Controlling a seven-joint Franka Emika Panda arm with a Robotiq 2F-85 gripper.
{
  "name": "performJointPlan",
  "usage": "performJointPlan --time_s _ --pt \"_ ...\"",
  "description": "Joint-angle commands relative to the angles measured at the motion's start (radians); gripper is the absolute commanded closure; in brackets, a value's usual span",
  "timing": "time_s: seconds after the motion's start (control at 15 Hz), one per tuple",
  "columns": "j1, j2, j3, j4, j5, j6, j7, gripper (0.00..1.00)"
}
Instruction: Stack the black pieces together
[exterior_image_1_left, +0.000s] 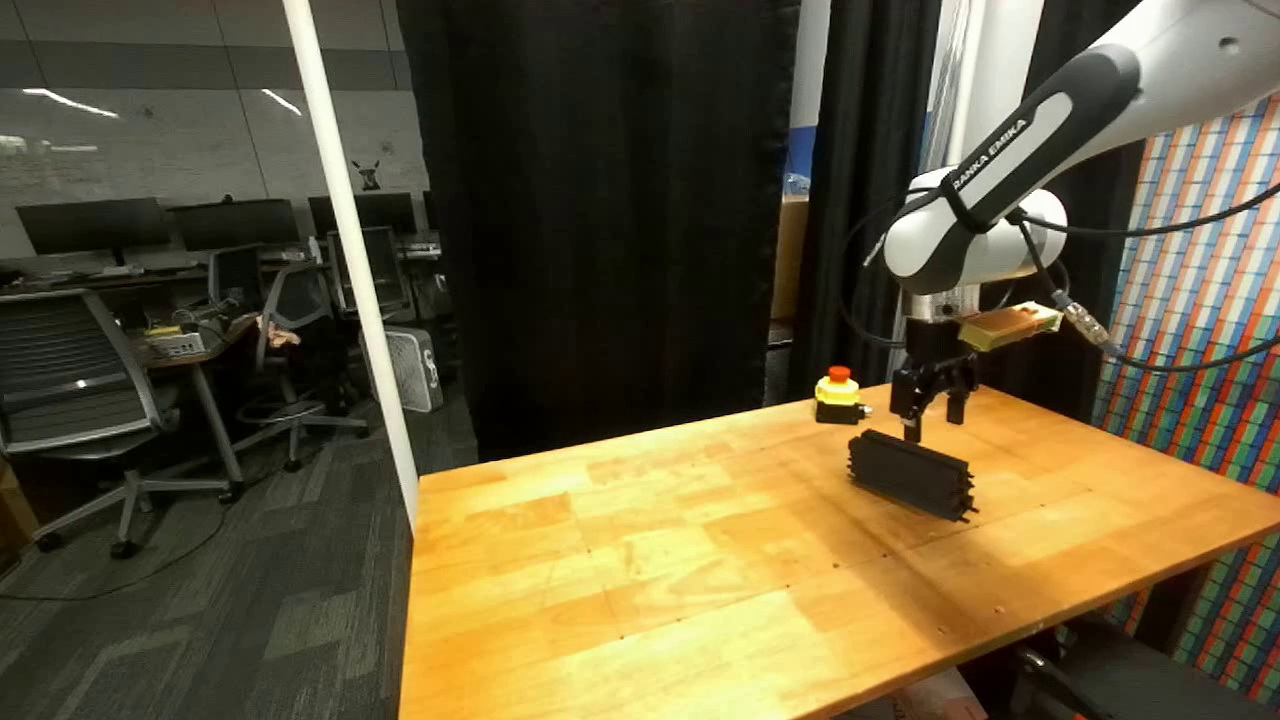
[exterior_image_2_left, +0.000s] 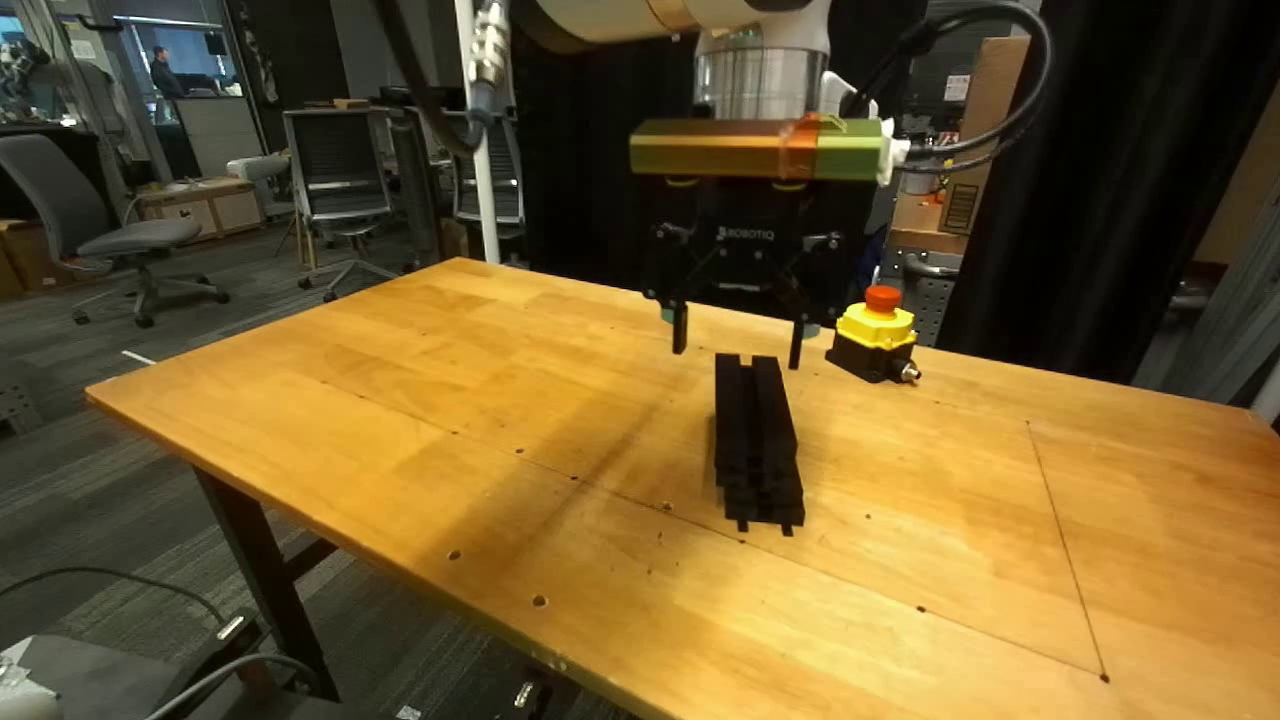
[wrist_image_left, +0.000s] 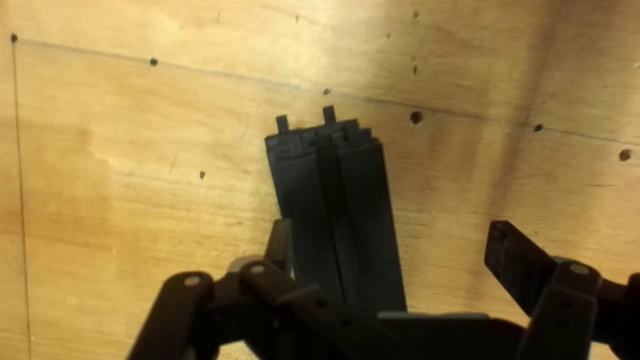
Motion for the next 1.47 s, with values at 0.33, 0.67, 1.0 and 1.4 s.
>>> performJointPlan --time_s 0.33,0.67,1.0,1.4 --pt "0.114 -0.480 0.165 -0.172 -0.011 -0.364 0.296 0.00" --pt "0.205 -0.688 0.290 -0.193 -0.044 -0.520 0.379 0.00" --pt "0.265 -0.832 0.276 -0.238 -0.049 -0.522 0.298 0.00" --pt "0.262 -0.894 0.238 -0.273 -0.024 -0.507 0.281 0.00"
